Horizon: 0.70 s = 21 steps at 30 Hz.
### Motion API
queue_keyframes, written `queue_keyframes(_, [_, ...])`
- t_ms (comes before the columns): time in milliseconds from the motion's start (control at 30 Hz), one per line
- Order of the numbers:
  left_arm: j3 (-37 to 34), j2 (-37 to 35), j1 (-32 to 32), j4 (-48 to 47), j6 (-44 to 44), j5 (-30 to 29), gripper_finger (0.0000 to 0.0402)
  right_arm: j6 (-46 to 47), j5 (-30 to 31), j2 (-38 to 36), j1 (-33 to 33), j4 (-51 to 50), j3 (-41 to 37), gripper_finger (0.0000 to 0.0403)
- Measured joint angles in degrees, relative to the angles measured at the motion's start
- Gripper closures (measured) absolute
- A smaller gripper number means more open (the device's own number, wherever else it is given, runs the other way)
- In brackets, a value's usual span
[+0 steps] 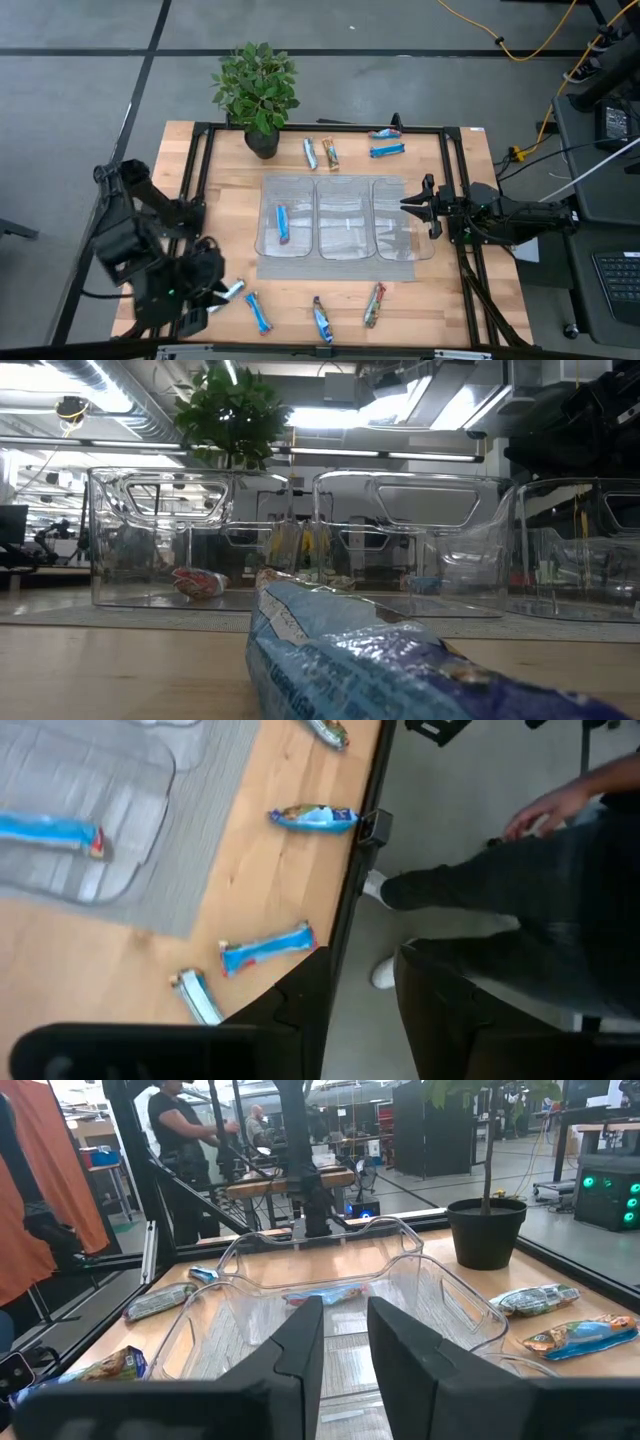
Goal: Pick and place Granola Bars by type
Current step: Put the yellow granola bar into the middle transparent bin
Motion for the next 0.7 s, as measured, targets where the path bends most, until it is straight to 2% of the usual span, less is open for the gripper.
queue_keyframes(200, [-2.82,0.33,-5.00,-1.51,-8.43,-2.05,0.0298,-0.06,0.00,0.00,0.00,-0.01,-0.02,0.0318])
queue_keyframes(700, [-20.79,0.44,-7.35,1.20,-20.92,3.06,0.0295,-0.07,0.00,0.00,0.00,-0.01,-0.02,0.0318])
